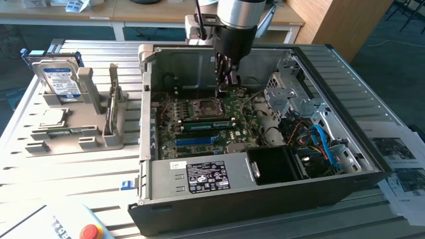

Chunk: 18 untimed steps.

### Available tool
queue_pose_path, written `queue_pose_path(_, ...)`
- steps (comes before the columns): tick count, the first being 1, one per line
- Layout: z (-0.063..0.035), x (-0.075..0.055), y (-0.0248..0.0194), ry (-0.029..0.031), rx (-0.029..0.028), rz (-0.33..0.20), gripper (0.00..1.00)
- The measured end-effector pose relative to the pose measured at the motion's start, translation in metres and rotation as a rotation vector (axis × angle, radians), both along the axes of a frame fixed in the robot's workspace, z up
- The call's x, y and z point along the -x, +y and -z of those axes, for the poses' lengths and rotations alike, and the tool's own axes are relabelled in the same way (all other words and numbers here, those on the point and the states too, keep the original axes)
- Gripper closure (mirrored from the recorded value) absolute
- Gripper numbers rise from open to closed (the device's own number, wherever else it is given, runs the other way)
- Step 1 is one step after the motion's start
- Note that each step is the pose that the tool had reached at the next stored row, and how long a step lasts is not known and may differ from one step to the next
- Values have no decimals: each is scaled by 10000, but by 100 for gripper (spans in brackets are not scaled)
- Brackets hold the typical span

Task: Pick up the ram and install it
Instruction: 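Press down the ram until it locks into place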

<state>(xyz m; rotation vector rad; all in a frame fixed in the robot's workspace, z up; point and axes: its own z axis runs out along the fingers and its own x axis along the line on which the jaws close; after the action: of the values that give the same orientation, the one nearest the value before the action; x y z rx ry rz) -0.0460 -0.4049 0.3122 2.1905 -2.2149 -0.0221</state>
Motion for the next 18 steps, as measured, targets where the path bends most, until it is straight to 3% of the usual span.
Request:
queue_pose_path(8,0,0,0,0,0,124,90)
queue_pose_path(18,2,0,0,0,0,997,90)
